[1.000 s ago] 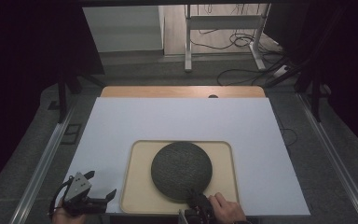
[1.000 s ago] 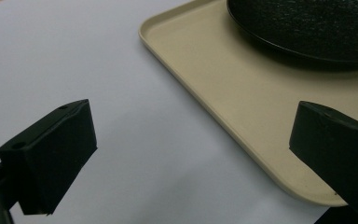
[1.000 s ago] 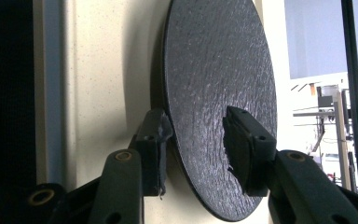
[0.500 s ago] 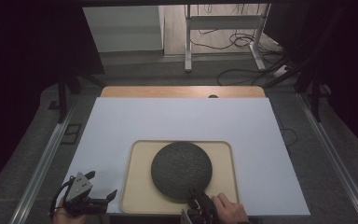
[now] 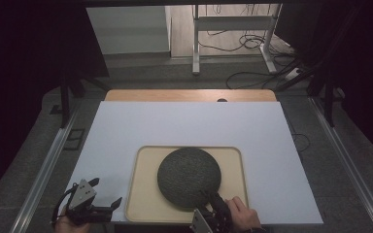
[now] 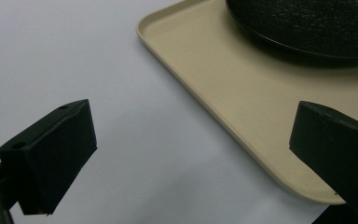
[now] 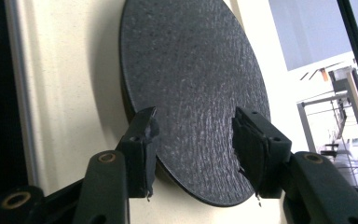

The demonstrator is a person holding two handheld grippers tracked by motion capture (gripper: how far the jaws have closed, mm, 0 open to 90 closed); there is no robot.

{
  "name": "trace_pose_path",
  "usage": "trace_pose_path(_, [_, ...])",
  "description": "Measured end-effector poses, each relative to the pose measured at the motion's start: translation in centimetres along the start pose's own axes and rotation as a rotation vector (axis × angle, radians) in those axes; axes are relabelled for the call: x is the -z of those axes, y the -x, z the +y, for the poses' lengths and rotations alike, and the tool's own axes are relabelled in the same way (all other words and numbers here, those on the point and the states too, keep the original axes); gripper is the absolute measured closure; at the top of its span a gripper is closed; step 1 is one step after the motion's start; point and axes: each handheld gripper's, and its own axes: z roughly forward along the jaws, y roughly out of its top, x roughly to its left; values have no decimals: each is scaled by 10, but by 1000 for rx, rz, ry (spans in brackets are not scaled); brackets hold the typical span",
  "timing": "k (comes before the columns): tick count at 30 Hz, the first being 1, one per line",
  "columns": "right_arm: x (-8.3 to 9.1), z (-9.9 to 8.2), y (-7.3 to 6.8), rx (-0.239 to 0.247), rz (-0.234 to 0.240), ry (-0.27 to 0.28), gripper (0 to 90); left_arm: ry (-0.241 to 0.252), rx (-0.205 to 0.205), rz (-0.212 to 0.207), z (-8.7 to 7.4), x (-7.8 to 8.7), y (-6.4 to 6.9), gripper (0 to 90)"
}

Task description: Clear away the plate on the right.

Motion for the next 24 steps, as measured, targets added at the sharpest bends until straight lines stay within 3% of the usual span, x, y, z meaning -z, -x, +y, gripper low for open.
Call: trace_pose_path(24, [0,-21,29,-219,24,-5,388,-10,-6,-10,0,-2,1,0])
